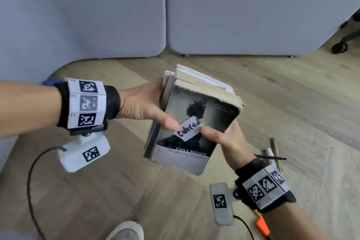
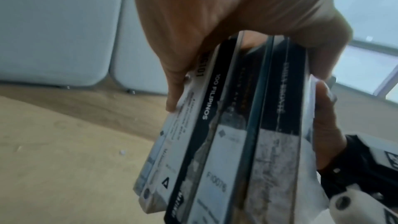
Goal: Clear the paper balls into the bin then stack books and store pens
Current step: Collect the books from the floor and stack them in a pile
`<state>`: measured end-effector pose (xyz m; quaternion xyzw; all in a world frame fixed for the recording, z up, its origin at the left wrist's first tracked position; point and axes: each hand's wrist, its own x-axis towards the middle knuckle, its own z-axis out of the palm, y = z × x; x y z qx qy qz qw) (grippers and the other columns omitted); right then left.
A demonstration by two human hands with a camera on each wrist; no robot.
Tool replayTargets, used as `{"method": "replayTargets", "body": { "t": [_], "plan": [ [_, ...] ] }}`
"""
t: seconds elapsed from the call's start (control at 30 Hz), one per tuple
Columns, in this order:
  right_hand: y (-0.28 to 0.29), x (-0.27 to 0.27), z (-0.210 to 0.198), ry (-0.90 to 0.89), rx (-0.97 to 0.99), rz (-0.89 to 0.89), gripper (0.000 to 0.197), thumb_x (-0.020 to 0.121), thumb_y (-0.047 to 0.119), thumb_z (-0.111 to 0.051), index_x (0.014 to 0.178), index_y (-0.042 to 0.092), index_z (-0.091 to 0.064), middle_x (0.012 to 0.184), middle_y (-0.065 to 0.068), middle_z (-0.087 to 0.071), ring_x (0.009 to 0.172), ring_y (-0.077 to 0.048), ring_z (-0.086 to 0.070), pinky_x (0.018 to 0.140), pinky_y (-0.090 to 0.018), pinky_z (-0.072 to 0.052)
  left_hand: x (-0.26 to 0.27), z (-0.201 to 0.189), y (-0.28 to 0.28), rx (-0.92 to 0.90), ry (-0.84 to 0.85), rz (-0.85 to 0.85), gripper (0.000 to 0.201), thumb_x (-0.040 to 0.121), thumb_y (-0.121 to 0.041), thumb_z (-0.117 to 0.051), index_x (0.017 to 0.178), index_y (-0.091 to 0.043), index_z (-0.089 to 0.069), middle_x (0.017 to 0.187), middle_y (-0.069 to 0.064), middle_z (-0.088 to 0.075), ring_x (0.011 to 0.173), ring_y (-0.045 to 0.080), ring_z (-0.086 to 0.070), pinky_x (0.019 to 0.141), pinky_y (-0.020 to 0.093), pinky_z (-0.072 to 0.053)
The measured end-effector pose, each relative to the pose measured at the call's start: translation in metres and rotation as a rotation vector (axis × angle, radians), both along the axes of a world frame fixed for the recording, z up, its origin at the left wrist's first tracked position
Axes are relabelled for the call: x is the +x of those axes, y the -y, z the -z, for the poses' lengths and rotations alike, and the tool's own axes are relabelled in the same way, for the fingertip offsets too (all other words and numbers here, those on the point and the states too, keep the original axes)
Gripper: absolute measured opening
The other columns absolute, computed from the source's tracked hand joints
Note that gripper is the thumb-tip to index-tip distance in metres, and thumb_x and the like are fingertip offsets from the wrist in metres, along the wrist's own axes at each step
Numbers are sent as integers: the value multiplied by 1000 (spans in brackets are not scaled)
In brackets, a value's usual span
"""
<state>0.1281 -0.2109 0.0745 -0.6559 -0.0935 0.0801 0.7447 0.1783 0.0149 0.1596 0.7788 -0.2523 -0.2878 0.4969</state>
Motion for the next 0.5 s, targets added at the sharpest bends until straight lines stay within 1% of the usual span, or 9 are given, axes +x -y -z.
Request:
{"method": "replayTargets", "body": {
  "t": [0.07, 0.13, 0.17, 0.2, 0.23, 0.27, 0.33, 0.4, 0.5],
  "plan": [
    [-2, 11, -5, 86, -103, -19, 109, 53, 28, -88, 143, 6, -31, 135, -8, -57, 126, -22, -54, 105, -44, -44, -4, 9, -17, -17, 130, -63, 95, 58, -24, -93, 133, -28, -34, 128, -23, -53, 121, -9, -48, 92, 6, -40],
    [0, 16, 5, 128, -283, -66, 129, 49, 36, -93, 149, 6, -18, 144, -7, -47, 132, -18, -47, 110, -41, -41, -8, 36, -28, 8, 236, -103, 114, 49, -43, -89, 139, -18, -24, 133, -19, -41, 124, -18, -35, 96, 0, -30],
    [2, 15, 13, 106, -377, -85, 137, 48, 42, -93, 152, 12, -9, 148, -5, -41, 135, -17, -44, 111, -40, -39, -11, 55, -30, 27, 237, -115, 122, 46, -49, -88, 141, -13, -20, 134, -18, -36, 122, -23, -31, 96, -3, -26],
    [3, 13, 25, 78, -414, -120, 141, 50, 39, -94, 152, 15, 0, 150, -5, -37, 136, -16, -42, 111, -38, -39, -12, 76, -30, 43, 203, -113, 129, 44, -52, -89, 143, -8, -17, 135, -19, -33, 121, -26, -28, 96, -5, -25],
    [6, 10, 38, 46, -415, -163, 140, 54, 30, -93, 151, 14, 6, 149, -6, -38, 135, -16, -43, 110, -36, -40, -14, 96, -27, 57, 142, -100, 136, 44, -50, -91, 145, -6, -12, 137, -20, -30, 122, -27, -28, 96, -5, -24],
    [7, 6, 53, 12, -432, -191, 134, 57, 25, -92, 150, 10, 2, 144, -6, -42, 131, -15, -46, 108, -36, -43, -17, 115, -22, 77, 78, -89, 143, 45, -44, -94, 148, -8, -2, 139, -22, -28, 123, -24, -29, 97, -4, -26],
    [11, 1, 81, -18, -512, -176, 117, 57, 35, -92, 144, 2, -20, 136, -2, -50, 126, -13, -51, 102, -42, -47, -23, 146, -13, 115, 26, -114, 153, 44, -39, -96, 147, -23, 16, 140, -27, -25, 123, -16, -37, 98, 2, -32],
    [15, 3, 91, 11, -571, -176, 112, 57, 40, -92, 140, 0, -29, 135, 0, -51, 125, -11, -51, 101, -39, -48, -18, 164, -8, 87, 28, -188, 151, 44, -40, -94, 144, -35, 18, 142, -19, -30, 121, -10, -43, 96, 8, -40],
    [15, 12, 89, 60, -584, -148, 116, 54, 37, -93, 141, 2, -25, 137, -4, -44, 127, -11, -49, 101, -33, -48, -8, 170, -10, 76, 75, -209, 144, 44, -40, -94, 141, -42, 12, 141, -4, -32, 127, 1, -44, 101, 18, -42]
  ]
}}
